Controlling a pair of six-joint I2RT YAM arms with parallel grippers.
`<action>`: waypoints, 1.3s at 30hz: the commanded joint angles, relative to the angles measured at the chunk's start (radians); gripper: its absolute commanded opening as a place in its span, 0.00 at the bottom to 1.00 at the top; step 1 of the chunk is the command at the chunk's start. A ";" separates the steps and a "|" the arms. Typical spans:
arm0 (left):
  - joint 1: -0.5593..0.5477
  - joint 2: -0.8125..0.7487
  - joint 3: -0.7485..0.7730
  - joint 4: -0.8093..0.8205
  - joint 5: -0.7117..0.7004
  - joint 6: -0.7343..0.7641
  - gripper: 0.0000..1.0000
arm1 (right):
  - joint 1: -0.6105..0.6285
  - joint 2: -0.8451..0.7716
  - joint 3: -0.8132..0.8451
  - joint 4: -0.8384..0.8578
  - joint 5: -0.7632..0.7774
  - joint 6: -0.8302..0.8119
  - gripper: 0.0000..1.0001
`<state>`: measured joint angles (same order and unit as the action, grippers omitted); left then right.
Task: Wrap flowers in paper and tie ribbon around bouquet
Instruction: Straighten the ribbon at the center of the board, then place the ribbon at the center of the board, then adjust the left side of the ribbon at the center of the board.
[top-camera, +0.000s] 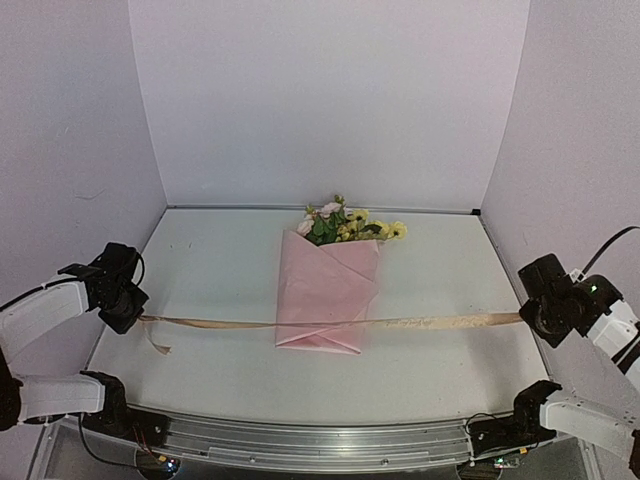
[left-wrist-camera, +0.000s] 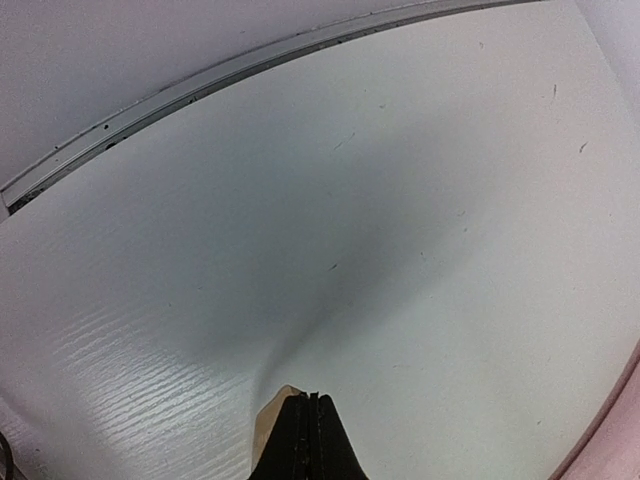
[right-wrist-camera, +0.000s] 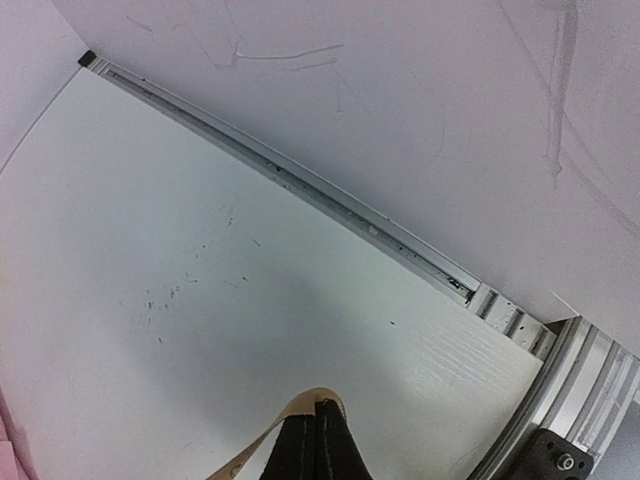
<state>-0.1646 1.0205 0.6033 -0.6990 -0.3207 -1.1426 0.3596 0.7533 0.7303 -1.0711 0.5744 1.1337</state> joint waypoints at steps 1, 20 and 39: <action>0.002 0.002 -0.009 0.052 0.045 0.061 0.00 | -0.019 0.029 0.013 -0.061 0.056 0.065 0.00; -0.061 0.048 -0.019 0.109 0.095 0.129 0.47 | -0.088 0.189 -0.009 -0.080 0.068 0.101 0.00; -0.172 0.162 0.054 0.386 0.494 0.137 0.60 | -0.099 0.213 0.142 0.065 -0.229 -0.198 0.98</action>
<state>-0.2672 1.1531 0.7031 -0.4645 0.0427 -0.9051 0.2630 0.9653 0.8437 -1.0946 0.4710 1.0179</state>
